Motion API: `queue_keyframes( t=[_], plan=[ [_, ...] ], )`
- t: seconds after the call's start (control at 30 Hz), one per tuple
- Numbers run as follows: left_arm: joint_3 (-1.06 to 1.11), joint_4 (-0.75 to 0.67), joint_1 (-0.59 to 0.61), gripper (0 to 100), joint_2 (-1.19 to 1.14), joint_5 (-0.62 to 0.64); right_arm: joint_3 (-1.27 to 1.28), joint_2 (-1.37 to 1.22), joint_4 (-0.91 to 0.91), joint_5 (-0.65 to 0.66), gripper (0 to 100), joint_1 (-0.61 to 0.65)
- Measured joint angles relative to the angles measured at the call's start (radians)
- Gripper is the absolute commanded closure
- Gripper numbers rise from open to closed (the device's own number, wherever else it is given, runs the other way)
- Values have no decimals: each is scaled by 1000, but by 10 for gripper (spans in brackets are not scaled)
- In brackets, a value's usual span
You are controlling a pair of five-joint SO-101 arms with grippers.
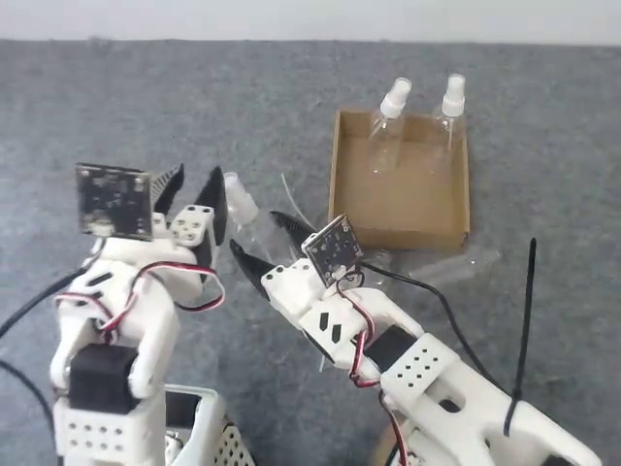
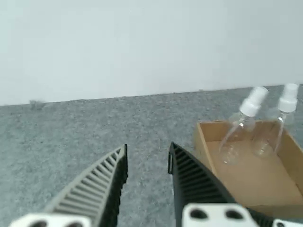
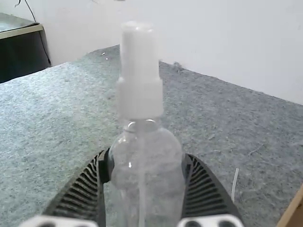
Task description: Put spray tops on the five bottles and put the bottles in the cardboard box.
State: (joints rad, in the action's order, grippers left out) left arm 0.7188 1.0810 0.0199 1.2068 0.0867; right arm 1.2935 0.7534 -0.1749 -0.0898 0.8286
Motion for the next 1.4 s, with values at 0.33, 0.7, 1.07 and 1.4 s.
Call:
queue_keyframes(
  t=[0.33, 0.7, 1.07, 1.4],
  plan=[
    [87, 6, 55, 845, 0, 81, -60, 0, 83, -2, 993, -206],
    [436, -209, -295, 701, -5, -3, -359, 0, 427, -2, 993, -295],
    [483, -249, -333, 692, -5, 0, -516, 81, 766, -2, 993, -233],
    [486, -265, -328, 694, -5, 2, -516, 278, 942, 61, 993, -218]
  ],
)
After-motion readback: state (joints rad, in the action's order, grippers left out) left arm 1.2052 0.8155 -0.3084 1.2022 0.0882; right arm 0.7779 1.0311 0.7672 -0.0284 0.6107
